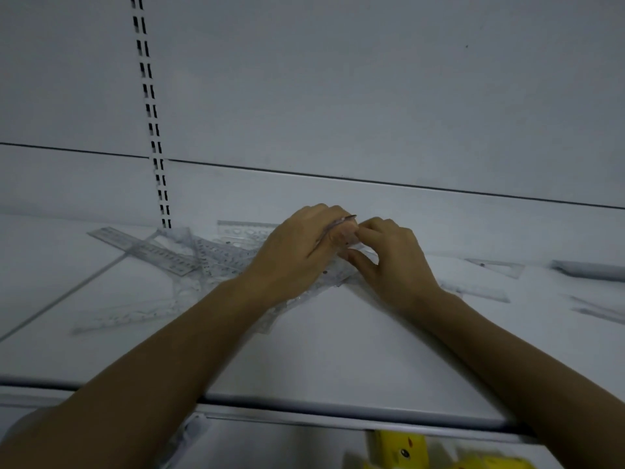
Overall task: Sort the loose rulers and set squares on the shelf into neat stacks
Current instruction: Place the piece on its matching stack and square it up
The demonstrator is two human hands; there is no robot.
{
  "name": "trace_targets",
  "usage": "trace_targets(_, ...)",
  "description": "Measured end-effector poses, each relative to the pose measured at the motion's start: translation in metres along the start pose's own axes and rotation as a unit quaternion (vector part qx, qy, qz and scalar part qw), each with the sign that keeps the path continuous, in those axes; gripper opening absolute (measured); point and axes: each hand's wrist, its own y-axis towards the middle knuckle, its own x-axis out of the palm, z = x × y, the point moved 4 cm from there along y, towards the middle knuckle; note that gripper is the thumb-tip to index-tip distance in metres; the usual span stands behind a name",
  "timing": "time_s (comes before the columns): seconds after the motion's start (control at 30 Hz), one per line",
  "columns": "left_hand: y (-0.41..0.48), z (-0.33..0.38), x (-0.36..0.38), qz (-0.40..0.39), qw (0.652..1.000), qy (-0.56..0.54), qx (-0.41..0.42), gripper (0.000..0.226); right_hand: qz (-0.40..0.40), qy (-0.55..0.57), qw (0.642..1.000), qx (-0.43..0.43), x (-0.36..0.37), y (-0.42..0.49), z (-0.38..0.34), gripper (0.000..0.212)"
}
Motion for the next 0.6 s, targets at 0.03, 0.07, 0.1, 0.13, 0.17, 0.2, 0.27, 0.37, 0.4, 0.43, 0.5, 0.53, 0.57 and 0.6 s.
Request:
trace_targets(0.03, 0.0, 0.0, -0.001, 0.004, 1.0, -0.014, -0.011, 0.051, 0.001, 0.007, 1.0, -0.001, 0.001, 0.0, 0.0, 0.026)
trace_targets(0.07, 0.0, 0.0, -0.002, 0.01, 0.999, -0.025, -0.02, 0.051, 0.005, 0.014, 1.0, 0.002, 0.001, 0.001, 0.0, 0.023)
trace_targets(0.1, 0.0, 0.0, -0.004, 0.017, 0.999, -0.03, -0.027, 0.049, 0.01, 0.022, 1.0, 0.007, 0.001, 0.001, 0.0, 0.021)
trace_targets(0.13, 0.0, -0.001, -0.006, 0.022, 0.999, -0.029, -0.031, 0.047, 0.016, 0.034, 0.999, 0.014, 0.0, 0.002, 0.001, 0.02)
trace_targets(0.17, 0.0, -0.002, -0.007, 0.024, 0.999, -0.022, -0.033, 0.045, 0.02, 0.053, 0.998, 0.023, 0.0, 0.002, 0.003, 0.019)
trace_targets(0.2, 0.0, -0.003, -0.008, 0.019, 0.999, -0.01, -0.036, 0.042, 0.024, 0.074, 0.996, 0.031, -0.001, 0.003, 0.005, 0.019)
trace_targets(0.27, -0.001, -0.008, -0.007, -0.001, 0.999, 0.03, -0.039, 0.035, 0.038, 0.106, 0.993, 0.031, -0.003, 0.005, 0.011, 0.023)
trace_targets(0.37, -0.001, -0.016, -0.004, -0.02, 0.996, 0.077, -0.042, 0.032, 0.056, 0.127, 0.99, 0.014, -0.006, 0.004, 0.012, 0.028)
trace_targets(0.4, 0.0, -0.016, -0.005, -0.018, 0.996, 0.084, -0.04, 0.032, 0.063, 0.133, 0.989, 0.011, -0.006, 0.004, 0.012, 0.028)
trace_targets(0.43, 0.001, -0.017, -0.007, -0.009, 0.995, 0.089, -0.037, 0.034, 0.07, 0.138, 0.988, 0.007, -0.008, 0.004, 0.011, 0.028)
trace_targets(0.5, 0.001, -0.016, -0.011, 0.019, 0.995, 0.088, -0.033, 0.036, 0.088, 0.153, 0.984, 0.006, -0.011, 0.005, 0.009, 0.028)
trace_targets(0.53, 0.001, -0.015, -0.013, 0.037, 0.996, 0.076, -0.034, 0.037, 0.098, 0.162, 0.982, 0.007, -0.014, 0.006, 0.008, 0.029)
trace_targets(0.57, 0.001, -0.014, -0.016, 0.054, 0.996, 0.064, -0.038, 0.038, 0.108, 0.17, 0.979, 0.007, -0.016, 0.007, 0.007, 0.03)
trace_targets(0.6, 0.001, -0.012, -0.018, 0.066, 0.995, 0.057, -0.043, 0.04, 0.114, 0.176, 0.978, 0.006, -0.018, 0.007, 0.006, 0.03)
